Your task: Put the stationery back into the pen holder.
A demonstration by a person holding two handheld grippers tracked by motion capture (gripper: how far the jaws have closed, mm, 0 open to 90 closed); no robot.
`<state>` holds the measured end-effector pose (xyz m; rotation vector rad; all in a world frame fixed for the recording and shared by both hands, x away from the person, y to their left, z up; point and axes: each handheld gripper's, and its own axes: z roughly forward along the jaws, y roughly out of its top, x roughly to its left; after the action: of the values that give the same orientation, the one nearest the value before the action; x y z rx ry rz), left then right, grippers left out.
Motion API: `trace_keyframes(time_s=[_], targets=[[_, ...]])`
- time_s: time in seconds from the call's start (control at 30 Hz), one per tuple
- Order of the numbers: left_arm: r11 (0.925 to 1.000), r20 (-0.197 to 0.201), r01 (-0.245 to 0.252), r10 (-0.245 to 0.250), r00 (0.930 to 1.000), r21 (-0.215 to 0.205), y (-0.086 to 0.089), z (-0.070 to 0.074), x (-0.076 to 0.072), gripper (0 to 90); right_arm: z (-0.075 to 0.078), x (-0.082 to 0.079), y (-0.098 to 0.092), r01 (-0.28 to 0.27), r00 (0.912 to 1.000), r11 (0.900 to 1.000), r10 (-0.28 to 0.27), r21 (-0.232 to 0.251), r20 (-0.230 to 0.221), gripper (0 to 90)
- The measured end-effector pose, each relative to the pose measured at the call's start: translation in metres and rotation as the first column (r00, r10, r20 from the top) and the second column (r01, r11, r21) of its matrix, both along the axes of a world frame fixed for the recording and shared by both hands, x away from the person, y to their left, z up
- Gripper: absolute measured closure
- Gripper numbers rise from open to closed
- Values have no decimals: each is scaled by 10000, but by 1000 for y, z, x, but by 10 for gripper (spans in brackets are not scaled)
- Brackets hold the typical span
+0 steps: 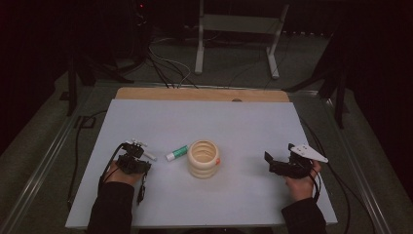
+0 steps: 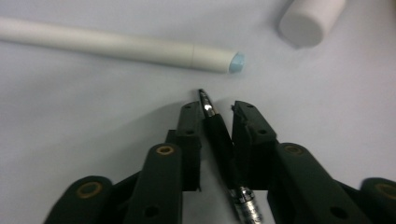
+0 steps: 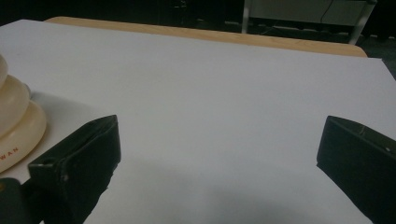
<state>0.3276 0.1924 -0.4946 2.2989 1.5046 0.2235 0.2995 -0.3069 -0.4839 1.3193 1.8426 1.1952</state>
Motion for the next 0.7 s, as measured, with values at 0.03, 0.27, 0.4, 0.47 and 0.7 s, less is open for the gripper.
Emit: trace_keyframes(time_s=[0.03,0.27,0.4,0.47,0.7], targets=[[10000,-18,4,-4,10000,78,-2,-1,1,734,0,0,0,-10,10000,10000,10,-5,-14,0],[9970,79,363,-369,9993,682,-6,1,1,814,0,0,-1,4,10000,10000,-4,20,-16,0],[9977,114,453,-459,9989,503,-2,3,-2,816,0,0,-2,44,10000,10000,-44,57,-17,0],[9981,156,466,-472,9988,393,2,5,-4,816,0,1,-2,56,10000,10000,-56,74,-30,0],[9992,715,350,-336,9969,-177,12,18,-8,816,-1,1,-1,40,10000,10000,-39,79,-66,0]])
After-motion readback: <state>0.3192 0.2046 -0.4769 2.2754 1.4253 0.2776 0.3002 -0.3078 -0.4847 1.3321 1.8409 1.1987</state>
